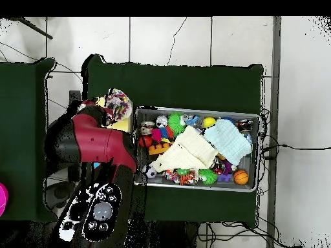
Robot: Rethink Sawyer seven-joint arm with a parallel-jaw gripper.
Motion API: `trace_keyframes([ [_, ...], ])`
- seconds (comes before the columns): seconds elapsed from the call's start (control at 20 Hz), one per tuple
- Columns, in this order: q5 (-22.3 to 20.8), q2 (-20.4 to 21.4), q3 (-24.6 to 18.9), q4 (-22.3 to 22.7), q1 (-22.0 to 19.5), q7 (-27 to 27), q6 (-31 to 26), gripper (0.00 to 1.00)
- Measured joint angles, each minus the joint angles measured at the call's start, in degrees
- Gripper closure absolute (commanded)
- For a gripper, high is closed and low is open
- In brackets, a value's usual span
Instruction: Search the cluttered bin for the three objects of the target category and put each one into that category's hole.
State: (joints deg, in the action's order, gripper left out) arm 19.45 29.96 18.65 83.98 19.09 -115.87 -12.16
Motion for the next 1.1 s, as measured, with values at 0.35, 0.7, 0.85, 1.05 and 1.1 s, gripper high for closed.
trace_keyframes([
  [0.35,-0.85,0.80,-1.36,1.25,-0.82,0.00,0.01,0.00],
  [0.7,-2.64,2.07,-3.68,3.08,-2.89,0.00,0.01,0.00],
  [0.85,-3.43,2.33,-4.45,3.67,-3.78,0.00,0.01,0.00],
  [1.05,-4.34,2.61,-5.91,3.96,-5.19,0.00,0.01,0.00],
  [1.1,-4.54,2.69,-6.19,3.96,-5.42,0.00,0.01,0.00],
])
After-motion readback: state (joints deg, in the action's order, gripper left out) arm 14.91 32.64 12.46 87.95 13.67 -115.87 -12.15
